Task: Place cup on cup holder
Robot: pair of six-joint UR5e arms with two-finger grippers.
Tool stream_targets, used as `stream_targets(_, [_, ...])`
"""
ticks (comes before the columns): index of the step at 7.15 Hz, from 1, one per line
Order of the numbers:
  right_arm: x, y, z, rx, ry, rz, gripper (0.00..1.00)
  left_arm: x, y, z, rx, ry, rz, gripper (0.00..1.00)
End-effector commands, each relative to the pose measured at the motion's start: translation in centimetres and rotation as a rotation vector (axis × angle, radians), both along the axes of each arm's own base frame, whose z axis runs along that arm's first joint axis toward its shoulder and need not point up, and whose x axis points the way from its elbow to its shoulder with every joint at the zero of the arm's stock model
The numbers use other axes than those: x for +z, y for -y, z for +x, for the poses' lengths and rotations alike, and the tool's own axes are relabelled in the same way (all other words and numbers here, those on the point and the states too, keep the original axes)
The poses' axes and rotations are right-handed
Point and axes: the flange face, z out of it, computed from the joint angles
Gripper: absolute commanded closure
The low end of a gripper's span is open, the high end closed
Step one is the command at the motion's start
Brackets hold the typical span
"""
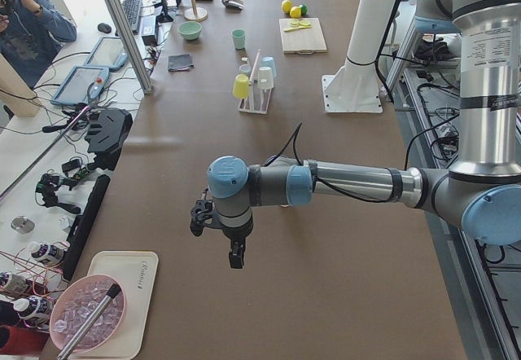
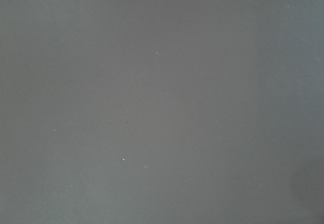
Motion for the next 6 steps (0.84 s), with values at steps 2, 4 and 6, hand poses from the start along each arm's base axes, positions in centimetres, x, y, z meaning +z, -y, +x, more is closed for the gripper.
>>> stream_targets(2, [-0.3,0.4,-0.1,-0.001,-0.001,0.007,0.00,-0.7,0.8,0.6,0.028,0.065,0.011,0.01])
stream_targets(4, [-0.5,0.5,0.0,0.000,0.001,0.010,0.00,-2.7,3.9,1.6,0.054,0.081,0.033,0.01])
stream_targets(6, [-0.4,0.4,0.0,0.000,0.001,0.010,0.00,-4.1,7.7,2.0,0.066,0.085,-0.073,0.01])
